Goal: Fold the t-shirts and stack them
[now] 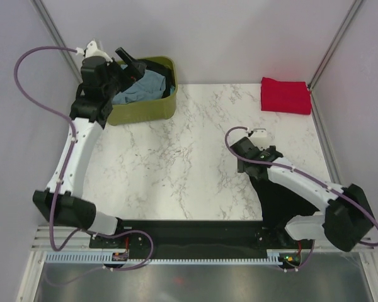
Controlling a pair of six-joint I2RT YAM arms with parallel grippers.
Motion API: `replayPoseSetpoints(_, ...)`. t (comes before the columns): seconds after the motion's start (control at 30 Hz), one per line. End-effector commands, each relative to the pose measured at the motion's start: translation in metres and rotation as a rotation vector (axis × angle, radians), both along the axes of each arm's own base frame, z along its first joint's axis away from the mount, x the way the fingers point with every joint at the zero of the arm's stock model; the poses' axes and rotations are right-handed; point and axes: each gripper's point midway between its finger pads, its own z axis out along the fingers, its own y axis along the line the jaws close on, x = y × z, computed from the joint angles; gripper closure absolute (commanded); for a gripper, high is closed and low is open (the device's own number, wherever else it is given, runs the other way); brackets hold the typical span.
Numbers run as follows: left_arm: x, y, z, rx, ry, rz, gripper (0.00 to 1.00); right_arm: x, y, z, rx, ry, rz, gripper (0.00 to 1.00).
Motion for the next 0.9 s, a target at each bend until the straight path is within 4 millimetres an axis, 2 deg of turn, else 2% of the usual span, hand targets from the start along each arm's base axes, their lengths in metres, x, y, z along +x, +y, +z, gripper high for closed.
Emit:
replayPoseSetpoints(0.0,-0.065,0.015,-0.001,0.199,-0.004,-0.056,0.02,0.005,-0.001,-0.023,-0.015,0.086,-0.039,0.10)
replayPoseSetpoints(0.03,-0.075,0.018,-0.029,0.220,0.048,-0.056,0.02,0.004,0.000,-0.030,-0.019,0.103,-0.044,0.11)
replayPoseSetpoints(0.1,-0.097,0.025,-0.041,0.249,0.054,-0.051,0.02,0.001,-0.001,-0.043,-0.025,0.130,-0.053,0.16)
replayPoseSetpoints(0.13,-0.116,0.028,-0.054,0.257,0.060,-0.058,0.02,-0.003,0.001,-0.053,-0.017,0.158,-0.046,0.32)
replayPoseSetpoints(0.17,-0.124,0.029,-0.061,0.266,0.063,-0.063,0.02,0.000,0.006,-0.055,-0.001,0.155,-0.032,0.47)
replayPoseSetpoints(0.23,-0.142,0.034,-0.078,0.275,0.075,-0.059,0.02,0.000,0.017,-0.062,0.036,0.190,-0.007,0.82)
replayPoseSetpoints(0.27,-0.145,0.036,-0.083,0.286,0.079,-0.052,0.02,0.006,0.027,-0.059,0.060,0.191,0.008,1.00)
replayPoseSetpoints(0.3,-0.147,0.039,-0.087,0.299,0.083,-0.047,0.02,0.009,0.039,-0.053,0.081,0.187,0.042,1.00)
replayPoseSetpoints(0.33,-0.148,0.041,-0.091,0.310,0.089,-0.041,0.02,0.025,0.066,-0.027,0.164,0.146,0.096,1.00)
replayPoseSetpoints(0.37,-0.147,0.041,-0.093,0.319,0.095,-0.043,0.02,0.032,0.085,-0.007,0.210,0.117,0.149,1.00)
replayPoseSetpoints(0.43,-0.146,0.039,-0.093,0.320,0.098,-0.060,0.02,0.043,0.124,0.048,0.278,0.035,0.303,1.00)
replayPoseSetpoints(0.47,-0.146,0.037,-0.093,0.319,0.097,-0.070,0.02,0.062,0.139,0.118,0.348,-0.112,0.324,1.00)
replayPoseSetpoints(0.5,-0.147,0.036,-0.091,0.316,0.092,-0.077,0.03,0.063,0.133,0.146,0.340,-0.149,0.310,1.00)
replayPoseSetpoints(0.53,-0.148,0.036,-0.089,0.315,0.086,-0.076,0.03,0.069,0.131,0.214,0.393,-0.285,0.312,1.00)
replayPoseSetpoints(0.63,-0.152,0.042,-0.085,0.328,0.069,-0.052,0.03,0.053,0.107,0.281,0.417,-0.417,0.308,1.00)
replayPoseSetpoints(0.7,-0.157,0.043,-0.081,0.333,0.055,-0.049,0.02,0.045,0.091,0.281,0.395,-0.424,0.274,1.00)
replayPoseSetpoints(0.77,-0.159,0.043,-0.080,0.332,0.048,-0.054,0.02,0.035,0.079,0.250,0.364,-0.371,0.245,1.00)
replayPoseSetpoints(0.8,-0.161,0.042,-0.077,0.329,0.041,-0.060,0.02,0.028,0.067,0.218,0.342,-0.334,0.189,1.00)
replayPoseSetpoints(0.83,-0.161,0.040,-0.078,0.328,0.044,-0.067,0.02,0.022,0.059,0.199,0.310,-0.307,0.179,1.00)
replayPoseSetpoints(0.87,-0.163,0.040,-0.078,0.328,0.043,-0.071,0.02,0.018,0.055,0.182,0.314,-0.291,0.149,0.92)
